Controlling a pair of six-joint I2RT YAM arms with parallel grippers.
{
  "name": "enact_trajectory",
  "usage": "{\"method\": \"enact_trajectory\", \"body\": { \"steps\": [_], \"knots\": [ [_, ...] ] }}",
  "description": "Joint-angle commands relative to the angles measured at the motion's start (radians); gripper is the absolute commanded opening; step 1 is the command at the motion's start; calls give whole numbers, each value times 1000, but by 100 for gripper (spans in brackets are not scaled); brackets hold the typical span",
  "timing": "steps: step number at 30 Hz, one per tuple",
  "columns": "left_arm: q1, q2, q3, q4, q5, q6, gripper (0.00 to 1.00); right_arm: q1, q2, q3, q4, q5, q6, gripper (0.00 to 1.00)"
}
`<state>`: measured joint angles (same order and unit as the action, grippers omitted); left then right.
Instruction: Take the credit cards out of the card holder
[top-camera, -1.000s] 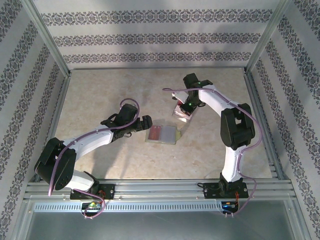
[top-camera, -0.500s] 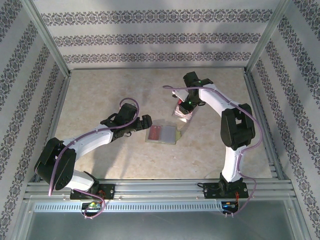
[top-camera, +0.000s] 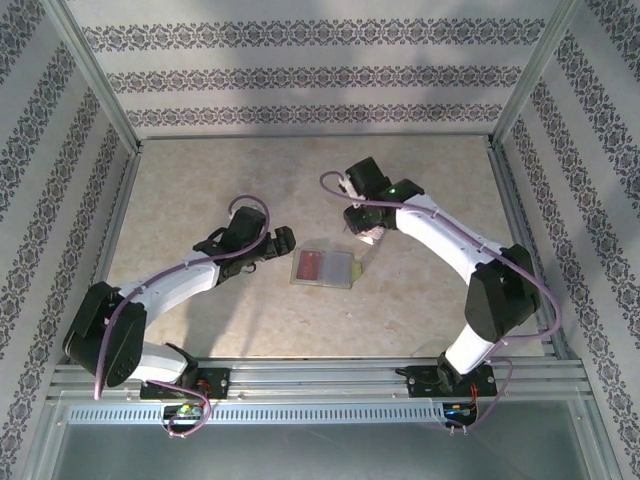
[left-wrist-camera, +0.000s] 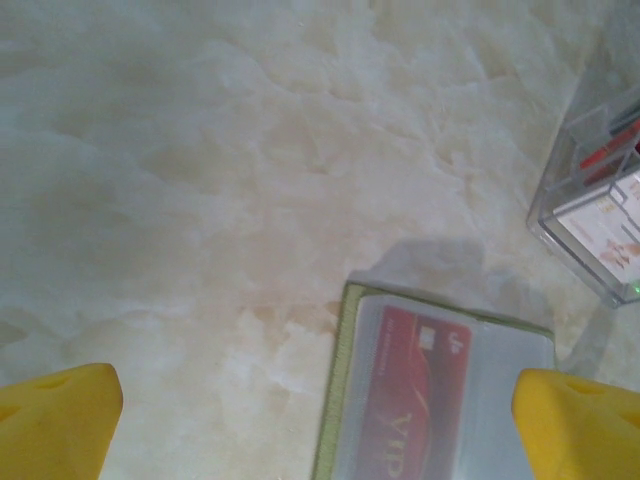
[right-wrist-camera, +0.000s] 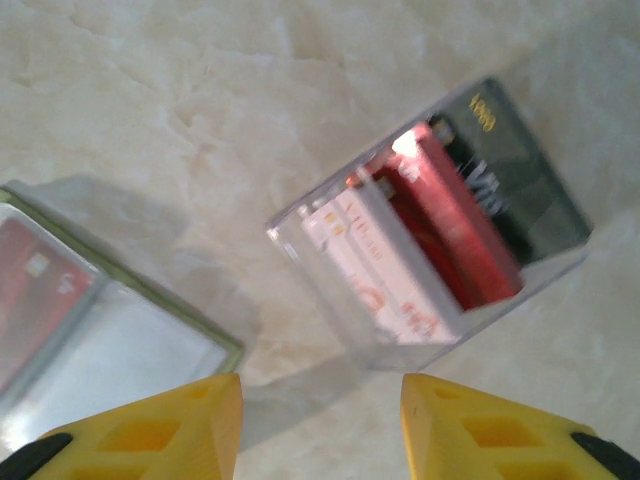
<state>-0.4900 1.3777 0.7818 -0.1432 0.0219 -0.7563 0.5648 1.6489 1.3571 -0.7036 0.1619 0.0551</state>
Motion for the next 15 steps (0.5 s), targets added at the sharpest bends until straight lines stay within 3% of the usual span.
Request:
{"method": "enact_trajectory", "body": {
  "steps": [1, 7, 10, 15],
  "knots": [
    [23, -50, -37, 26, -53, -29, 99, 64, -43, -57, -4, 92, 286, 46],
    [41, -120, -92, 30, -116, -38, 99, 221, -13, -113, -7, 115, 511, 50],
    [46, -143, -103, 12, -148, -40, 99, 311, 45, -80, -26, 158, 567, 59],
    [56, -170, -131, 8, -172, -47, 99, 375, 167, 2, -37, 150, 598, 66]
  ]
}}
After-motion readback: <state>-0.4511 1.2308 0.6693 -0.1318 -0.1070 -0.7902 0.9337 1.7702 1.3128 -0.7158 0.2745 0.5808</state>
